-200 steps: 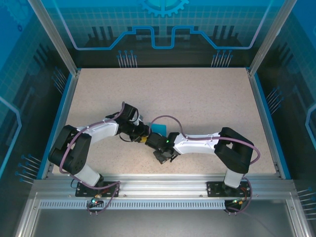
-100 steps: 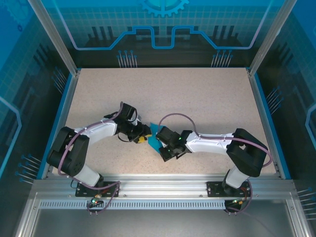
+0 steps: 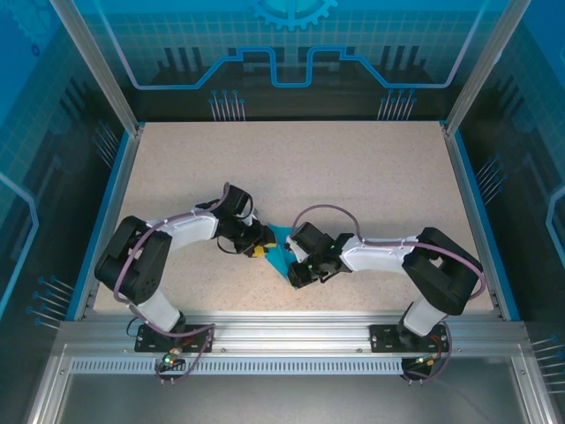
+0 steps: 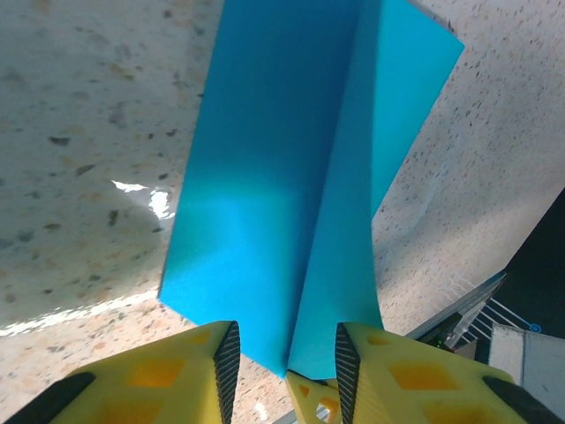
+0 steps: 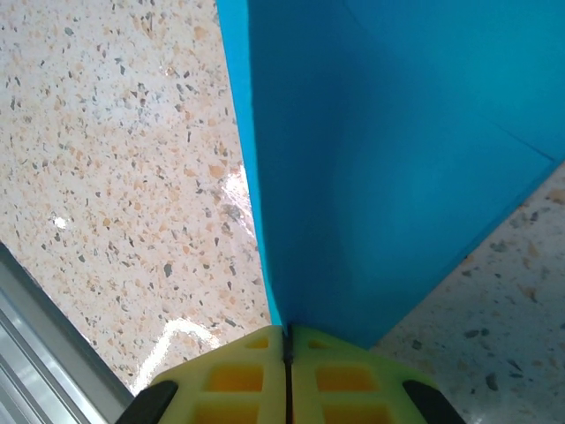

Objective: Fold a paper plane with a square sheet of paper (fold left side to right side)
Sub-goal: Fourth fold the wing at the center of the table.

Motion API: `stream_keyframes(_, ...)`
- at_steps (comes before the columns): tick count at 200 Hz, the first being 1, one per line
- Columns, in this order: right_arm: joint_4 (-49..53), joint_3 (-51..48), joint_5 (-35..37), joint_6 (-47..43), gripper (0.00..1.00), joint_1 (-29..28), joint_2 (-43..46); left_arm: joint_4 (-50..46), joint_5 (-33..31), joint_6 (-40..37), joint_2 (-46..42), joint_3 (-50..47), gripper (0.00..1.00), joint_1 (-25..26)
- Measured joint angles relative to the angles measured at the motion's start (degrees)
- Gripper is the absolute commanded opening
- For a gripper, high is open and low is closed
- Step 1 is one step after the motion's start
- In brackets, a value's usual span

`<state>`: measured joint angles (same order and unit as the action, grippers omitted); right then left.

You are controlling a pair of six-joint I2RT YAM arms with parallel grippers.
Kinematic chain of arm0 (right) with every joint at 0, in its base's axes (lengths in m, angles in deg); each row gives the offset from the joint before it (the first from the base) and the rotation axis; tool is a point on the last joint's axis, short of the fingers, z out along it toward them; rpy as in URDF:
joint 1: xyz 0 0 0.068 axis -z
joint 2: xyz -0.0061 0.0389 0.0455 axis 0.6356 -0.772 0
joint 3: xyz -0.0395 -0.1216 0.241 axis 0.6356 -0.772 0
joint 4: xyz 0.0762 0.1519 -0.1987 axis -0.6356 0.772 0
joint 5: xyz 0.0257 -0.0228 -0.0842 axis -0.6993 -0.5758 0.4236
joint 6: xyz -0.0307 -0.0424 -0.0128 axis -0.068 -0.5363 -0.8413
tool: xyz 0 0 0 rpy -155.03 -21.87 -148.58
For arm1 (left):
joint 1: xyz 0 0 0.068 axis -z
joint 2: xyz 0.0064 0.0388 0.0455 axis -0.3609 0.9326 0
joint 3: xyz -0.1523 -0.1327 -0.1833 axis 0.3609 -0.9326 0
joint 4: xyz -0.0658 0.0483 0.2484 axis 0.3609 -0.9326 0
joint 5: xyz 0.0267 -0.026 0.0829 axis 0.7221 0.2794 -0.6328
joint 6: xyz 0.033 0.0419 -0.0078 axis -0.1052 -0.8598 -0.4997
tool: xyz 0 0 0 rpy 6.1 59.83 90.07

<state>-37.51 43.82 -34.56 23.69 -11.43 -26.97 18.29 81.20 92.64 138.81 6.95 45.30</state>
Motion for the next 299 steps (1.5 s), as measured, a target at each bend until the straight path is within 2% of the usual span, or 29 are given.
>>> stream_keyframes(75,-4.4,-3.1,-4.8,1.1,0.08,3.0,0.4,0.7,0.0,0.0,4.3,3.2,0.39,1.4)
stream_keyframes(101,-5.4,-3.5,-5.9,1.4,0.08,3.6,0.4,0.7,0.0,0.0,5.9,3.8,0.43,1.6)
stream_keyframes(181,-6.8,-4.0,-7.5,1.8,0.14,4.5,0.4,1.3,0.0,0.2,8.0,4.2,0.46,1.7)
stream_keyframes(216,-6.9,-4.0,-7.5,2.0,0.22,4.6,0.4,1.3,0.0,0.2,8.2,4.3,0.47,1.7)
stream_keyframes(252,-6.8,-4.0,-8.5,2.2,0.37,5.7,2.9,1.3,0.0,0.2,8.2,4.3,0.47,1.7)
stream_keyframes(272,-7.9,-4.0,-10.0,2.8,0.44,7.6,5.9,1.3,0.0,0.2,8.2,4.3,0.47,1.7)
stream_keyframes(299,-11.8,-4.8,-12.8,4.6,0.47,11.8,7.3,1.3,0.0,0.2,8.2,4.3,0.47,1.7)
